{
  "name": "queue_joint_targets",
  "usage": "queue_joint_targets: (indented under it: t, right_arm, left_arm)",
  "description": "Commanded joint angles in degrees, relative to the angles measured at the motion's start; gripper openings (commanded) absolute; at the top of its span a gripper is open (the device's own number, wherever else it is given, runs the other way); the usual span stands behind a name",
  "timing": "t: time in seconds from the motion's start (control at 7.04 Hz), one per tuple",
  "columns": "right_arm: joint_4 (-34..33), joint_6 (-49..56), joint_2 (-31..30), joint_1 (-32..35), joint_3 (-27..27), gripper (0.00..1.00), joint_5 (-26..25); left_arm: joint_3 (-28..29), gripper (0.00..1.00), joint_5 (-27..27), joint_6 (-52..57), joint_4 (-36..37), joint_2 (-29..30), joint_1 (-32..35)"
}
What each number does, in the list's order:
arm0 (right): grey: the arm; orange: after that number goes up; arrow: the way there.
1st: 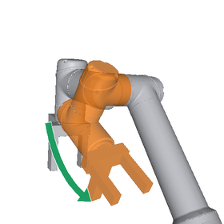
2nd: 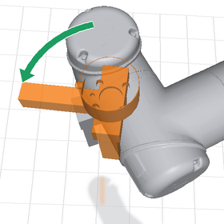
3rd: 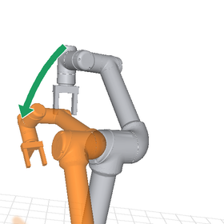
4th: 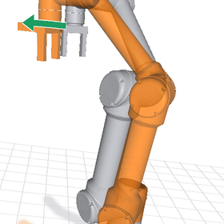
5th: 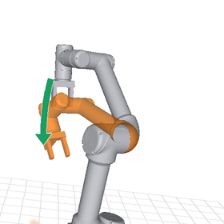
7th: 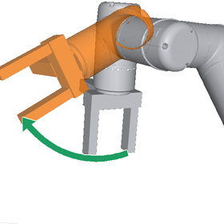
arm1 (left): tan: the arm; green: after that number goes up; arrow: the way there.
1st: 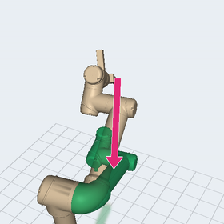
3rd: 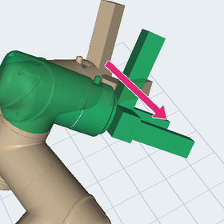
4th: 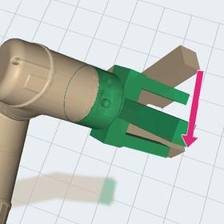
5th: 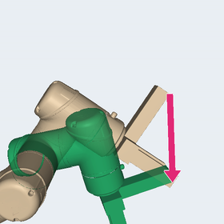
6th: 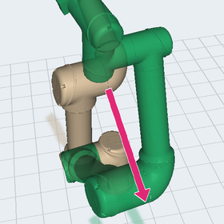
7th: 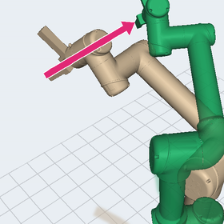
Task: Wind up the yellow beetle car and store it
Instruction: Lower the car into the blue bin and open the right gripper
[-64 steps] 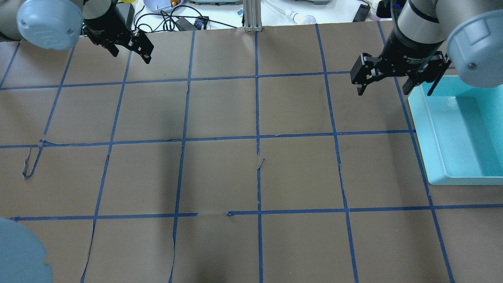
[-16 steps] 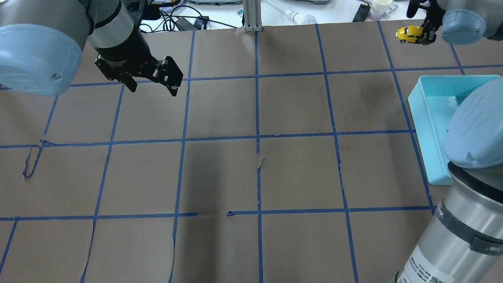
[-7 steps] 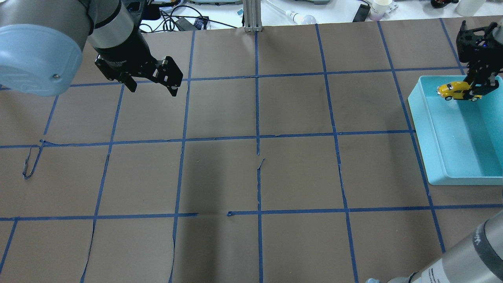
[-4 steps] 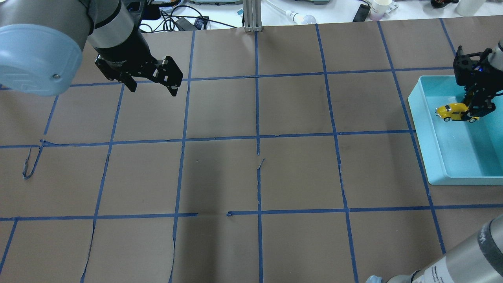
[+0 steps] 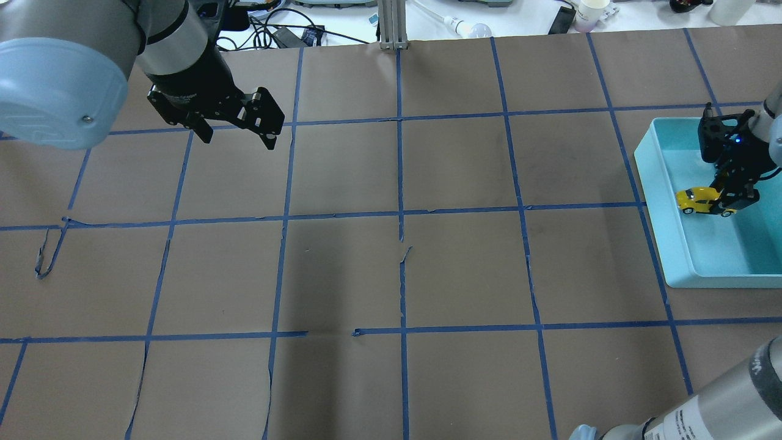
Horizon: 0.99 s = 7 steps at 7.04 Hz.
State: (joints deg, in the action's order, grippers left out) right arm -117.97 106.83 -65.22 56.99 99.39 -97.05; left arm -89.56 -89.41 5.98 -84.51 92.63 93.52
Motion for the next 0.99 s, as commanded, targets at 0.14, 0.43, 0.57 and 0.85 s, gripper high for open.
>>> queue_joint_targets:
  t: [0.14, 0.43, 0.57, 0.85]
  right_arm:
    - [0.38, 0.13, -1.91, 0.05, -1.21, 1.00, 0.28]
    - [0.73, -1.44, -9.01, 0.57, -1.91, 1.00, 0.90]
    - [0.90, -7.54, -12.01, 0.84, -2.52, 1.00, 2.20]
    - [1.25, -31.27, -14.49, 4.33, -2.71, 1.00, 3.88]
  left_arm:
    - [0.00, 1.00, 0.11, 0.00, 0.05, 0.00, 0.00]
    - [0.17, 1.00, 0.20, 0.00, 0.05, -0.52, 0.35]
    - [0.17, 1.00, 0.20, 0.00, 0.05, -1.39, 0.18]
    - [0.00, 1.00, 0.20, -0.18, 0.14, -2.28, 0.09]
